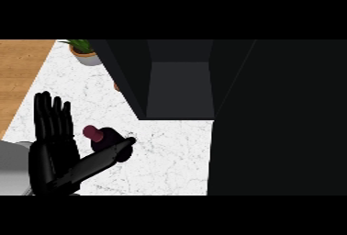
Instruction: Pick up the wine, place it into the cabinet and close the cabinet
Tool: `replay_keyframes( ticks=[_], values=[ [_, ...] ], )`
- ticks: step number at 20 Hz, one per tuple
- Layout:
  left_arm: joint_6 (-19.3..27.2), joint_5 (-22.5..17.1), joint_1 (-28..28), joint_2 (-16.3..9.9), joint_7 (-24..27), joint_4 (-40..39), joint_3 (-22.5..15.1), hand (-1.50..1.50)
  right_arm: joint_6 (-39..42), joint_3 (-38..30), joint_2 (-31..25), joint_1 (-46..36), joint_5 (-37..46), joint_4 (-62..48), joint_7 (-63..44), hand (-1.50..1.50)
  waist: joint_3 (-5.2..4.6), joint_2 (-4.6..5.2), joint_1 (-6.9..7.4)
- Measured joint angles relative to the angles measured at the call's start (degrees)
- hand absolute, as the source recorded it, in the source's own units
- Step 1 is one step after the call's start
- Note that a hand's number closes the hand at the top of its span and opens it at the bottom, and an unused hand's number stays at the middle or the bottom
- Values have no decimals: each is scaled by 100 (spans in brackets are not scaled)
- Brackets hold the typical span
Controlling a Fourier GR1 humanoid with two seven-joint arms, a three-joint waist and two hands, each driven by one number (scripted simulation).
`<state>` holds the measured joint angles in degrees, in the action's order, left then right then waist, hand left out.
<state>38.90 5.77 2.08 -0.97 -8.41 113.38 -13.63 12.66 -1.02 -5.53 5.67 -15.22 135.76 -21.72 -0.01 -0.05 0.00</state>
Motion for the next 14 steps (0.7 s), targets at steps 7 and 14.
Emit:
replay_keyframes(
  ticks=[7,14],
  values=[
    [-327,-505,506,19,655,-304,264,-150,-42,29,63,-94,23,41,-117,-150,0,0,1],
    [-672,-1081,891,11,1392,-774,536,-150,80,-21,77,-24,14,38,-57,-150,0,1,2]
  ],
)
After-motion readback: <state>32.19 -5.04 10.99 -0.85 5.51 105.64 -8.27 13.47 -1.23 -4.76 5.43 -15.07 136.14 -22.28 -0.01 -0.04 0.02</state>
